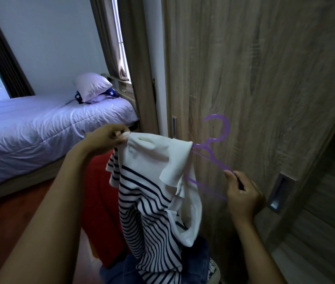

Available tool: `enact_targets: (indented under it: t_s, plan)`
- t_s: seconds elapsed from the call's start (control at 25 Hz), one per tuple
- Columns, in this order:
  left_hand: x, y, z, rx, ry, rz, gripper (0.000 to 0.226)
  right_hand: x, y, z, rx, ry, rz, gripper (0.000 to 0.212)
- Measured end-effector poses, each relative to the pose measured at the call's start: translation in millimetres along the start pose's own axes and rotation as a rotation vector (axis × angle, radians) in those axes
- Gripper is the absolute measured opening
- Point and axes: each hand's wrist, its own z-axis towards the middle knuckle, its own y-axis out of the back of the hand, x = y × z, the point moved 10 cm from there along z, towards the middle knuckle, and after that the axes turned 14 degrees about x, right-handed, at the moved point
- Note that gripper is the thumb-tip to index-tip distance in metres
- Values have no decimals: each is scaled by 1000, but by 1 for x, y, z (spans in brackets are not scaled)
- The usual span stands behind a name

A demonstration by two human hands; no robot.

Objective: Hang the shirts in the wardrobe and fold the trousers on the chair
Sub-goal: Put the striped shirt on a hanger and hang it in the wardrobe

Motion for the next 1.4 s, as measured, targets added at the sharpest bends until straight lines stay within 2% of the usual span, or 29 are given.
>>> enact_targets:
  t_s: [0.12,0.2,0.28,0.32,0.44,0.52,0.56,0.64,0.68,0.76,0.84,0.88,0.96,1.0,1.12,1.24,1.32,1.4]
  plan:
    - [2,12,-3,-79,67,171,10,-5,-2,-1,6,-2,4,52]
    - [11,28,-15,-270,142,169,29,-8,0,-1,-4,-9,8,52]
    - [15,46,-28,-459,166,139,33,-8,2,0,-6,9,2,51]
    - [14,48,-29,-473,126,101,32,-7,2,1,-3,21,1,51]
    - [11,27,-13,-269,-35,-110,21,-2,-1,1,13,33,-10,55]
    - [21,6,-6,-143,-8,-159,10,-2,-3,-1,2,5,-7,56]
    - [27,0,-7,-142,32,-162,18,-3,-3,-1,-6,-11,-1,55]
    - [39,-10,-9,-147,81,-188,51,-6,-3,0,-8,-39,7,52]
    - [36,-20,-9,-101,66,-206,59,-6,-3,1,-5,-44,7,49]
    - [28,-49,-8,59,13,-207,59,-5,-4,2,-12,-38,-12,47]
    - [36,-66,-10,87,70,-172,65,-6,-4,2,-10,-45,-22,49]
    - [48,-66,-10,42,149,-105,61,-7,-4,3,-8,-54,-28,51]
    - [59,-47,-16,-177,284,34,28,-14,-4,2,0,-81,-36,53]
    - [59,-36,-22,-274,304,86,19,-17,-5,2,5,-93,-34,54]
    - [44,-11,-36,-475,239,104,21,-24,-7,0,34,-105,-22,55]
    - [32,14,-46,-657,209,66,22,-22,-8,5,62,-40,-63,53]
    - [34,20,-42,-674,223,6,22,-20,-5,5,56,2,-46,52]
    - [40,18,-36,-644,246,-29,22,-22,-6,0,61,-30,59,56]
